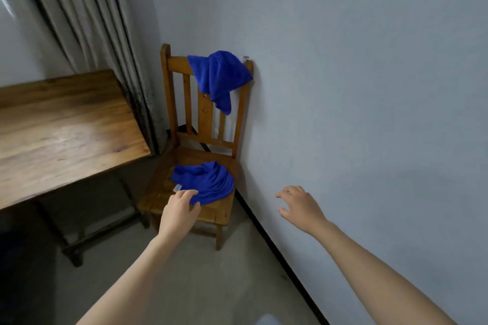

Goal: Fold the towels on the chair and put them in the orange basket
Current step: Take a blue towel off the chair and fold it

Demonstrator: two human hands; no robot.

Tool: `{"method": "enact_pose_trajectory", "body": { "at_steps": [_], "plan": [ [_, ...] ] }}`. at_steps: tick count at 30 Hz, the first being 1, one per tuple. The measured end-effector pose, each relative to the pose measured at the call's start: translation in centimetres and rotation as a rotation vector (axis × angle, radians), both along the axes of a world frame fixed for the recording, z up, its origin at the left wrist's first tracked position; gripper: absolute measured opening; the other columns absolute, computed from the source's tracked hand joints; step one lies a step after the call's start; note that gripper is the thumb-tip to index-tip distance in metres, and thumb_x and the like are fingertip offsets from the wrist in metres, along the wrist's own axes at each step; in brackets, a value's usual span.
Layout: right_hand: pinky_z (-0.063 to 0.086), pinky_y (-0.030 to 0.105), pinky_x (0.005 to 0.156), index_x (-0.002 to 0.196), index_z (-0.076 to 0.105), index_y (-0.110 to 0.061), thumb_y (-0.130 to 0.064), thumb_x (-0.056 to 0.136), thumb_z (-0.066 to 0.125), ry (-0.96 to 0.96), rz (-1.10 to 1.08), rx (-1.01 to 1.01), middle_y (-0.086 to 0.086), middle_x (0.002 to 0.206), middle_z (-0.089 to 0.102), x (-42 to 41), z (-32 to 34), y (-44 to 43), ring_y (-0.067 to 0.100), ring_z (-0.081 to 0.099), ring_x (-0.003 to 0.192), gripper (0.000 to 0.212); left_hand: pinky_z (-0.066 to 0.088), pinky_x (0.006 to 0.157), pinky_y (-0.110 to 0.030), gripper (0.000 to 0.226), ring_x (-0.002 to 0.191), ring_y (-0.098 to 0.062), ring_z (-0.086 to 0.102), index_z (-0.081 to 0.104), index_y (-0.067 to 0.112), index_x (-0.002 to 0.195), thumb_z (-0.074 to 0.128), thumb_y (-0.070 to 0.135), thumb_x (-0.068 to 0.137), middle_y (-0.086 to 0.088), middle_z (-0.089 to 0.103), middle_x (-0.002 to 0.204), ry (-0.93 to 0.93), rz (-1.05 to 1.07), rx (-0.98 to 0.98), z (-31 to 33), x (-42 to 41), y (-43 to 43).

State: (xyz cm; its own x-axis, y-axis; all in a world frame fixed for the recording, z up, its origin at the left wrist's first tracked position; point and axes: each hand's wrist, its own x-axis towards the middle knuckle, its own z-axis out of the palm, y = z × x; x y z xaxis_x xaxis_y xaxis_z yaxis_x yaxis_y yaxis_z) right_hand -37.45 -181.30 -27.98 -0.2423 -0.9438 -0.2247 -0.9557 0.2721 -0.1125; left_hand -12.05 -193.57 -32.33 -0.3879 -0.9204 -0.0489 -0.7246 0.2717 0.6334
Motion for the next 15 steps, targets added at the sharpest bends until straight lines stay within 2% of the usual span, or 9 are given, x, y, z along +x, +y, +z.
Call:
{"method": "enact_pose_trajectory", "body": {
  "at_steps": [5, 11, 15],
  "plan": [
    [0.029, 0.029, 0.103, 0.136, 0.042, -0.018, -0.027, 0.094, 0.045, -0.033, 0.116, 0.052, 0.002, 0.139, 0.041, -3.3, -2.2, -5.8, 0.018, 0.032, 0.131, 0.043, 0.040, 0.101, -0.034, 0.040, 0.128, -0.021, 0.041, 0.048, 0.016, 0.133, 0.052, 0.021, 0.093, -0.006, 0.048, 0.137, -0.049, 0.080, 0.069, -2.2, -1.8, -2.6],
    [0.032, 0.030, 0.102, 0.134, 0.045, -0.019, -0.029, 0.094, 0.047, -0.093, 0.257, 0.045, 0.003, 0.136, 0.045, -7.7, -5.8, -16.5, 0.020, 0.036, 0.128, 0.042, 0.044, 0.097, -0.035, 0.040, 0.123, -0.022, 0.046, 0.049, 0.016, 0.132, 0.053, 0.022, 0.092, -0.006, 0.049, 0.136, -0.102, 0.288, 0.160, -5.0, -4.5, -7.7],
    [0.036, 0.032, 0.102, 0.133, 0.046, -0.018, -0.028, 0.093, 0.049, -0.142, 0.350, 0.111, 0.003, 0.134, 0.047, -8.7, -8.0, -21.9, 0.021, 0.039, 0.126, 0.041, 0.046, 0.095, -0.033, 0.040, 0.121, -0.020, 0.046, 0.047, 0.019, 0.132, 0.052, 0.022, 0.093, -0.004, 0.047, 0.137, -0.152, 0.395, 0.222, -6.0, -6.4, -9.9]
  ]
}}
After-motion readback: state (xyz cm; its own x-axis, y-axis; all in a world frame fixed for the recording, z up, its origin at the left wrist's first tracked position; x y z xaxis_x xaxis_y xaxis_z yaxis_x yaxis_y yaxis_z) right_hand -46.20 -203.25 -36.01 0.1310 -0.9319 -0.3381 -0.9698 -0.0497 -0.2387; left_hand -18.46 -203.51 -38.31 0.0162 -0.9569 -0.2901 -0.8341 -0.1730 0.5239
